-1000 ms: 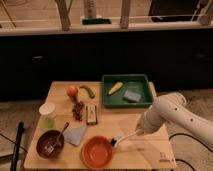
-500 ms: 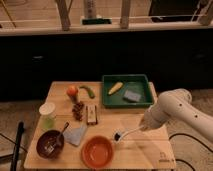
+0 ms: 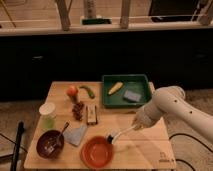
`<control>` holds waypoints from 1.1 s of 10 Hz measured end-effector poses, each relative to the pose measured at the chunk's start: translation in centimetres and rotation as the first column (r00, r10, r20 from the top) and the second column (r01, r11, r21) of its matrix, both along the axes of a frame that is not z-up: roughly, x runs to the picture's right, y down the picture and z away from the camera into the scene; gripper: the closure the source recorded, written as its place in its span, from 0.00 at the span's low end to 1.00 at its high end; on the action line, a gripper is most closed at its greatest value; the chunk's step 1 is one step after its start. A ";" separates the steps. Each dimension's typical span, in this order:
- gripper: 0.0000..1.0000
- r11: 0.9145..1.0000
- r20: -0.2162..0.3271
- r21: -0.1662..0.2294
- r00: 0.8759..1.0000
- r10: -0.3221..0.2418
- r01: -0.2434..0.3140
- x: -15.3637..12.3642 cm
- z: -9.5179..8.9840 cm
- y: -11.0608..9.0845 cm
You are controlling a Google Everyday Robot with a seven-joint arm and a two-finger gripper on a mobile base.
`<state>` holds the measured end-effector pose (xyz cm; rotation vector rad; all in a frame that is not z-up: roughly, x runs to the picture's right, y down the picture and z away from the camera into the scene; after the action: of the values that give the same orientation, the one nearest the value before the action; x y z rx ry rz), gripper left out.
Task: Place brush in red bowl
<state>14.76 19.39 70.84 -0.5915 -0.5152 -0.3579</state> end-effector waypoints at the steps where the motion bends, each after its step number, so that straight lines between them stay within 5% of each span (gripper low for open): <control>1: 1.00 1.000 0.031 -0.003 0.999 -0.027 0.027 -1.6 -0.3 0.0; 6: 1.00 0.988 0.168 -0.040 0.976 -0.139 0.148 -8.5 -1.5 1.1; 8: 1.00 0.985 0.212 -0.062 0.967 -0.145 0.161 -10.5 -2.1 2.5; 11: 1.00 0.987 0.217 -0.077 0.969 -0.121 0.140 -11.6 -2.1 3.9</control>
<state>3.19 23.26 68.72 -0.6826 -0.7019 -0.5282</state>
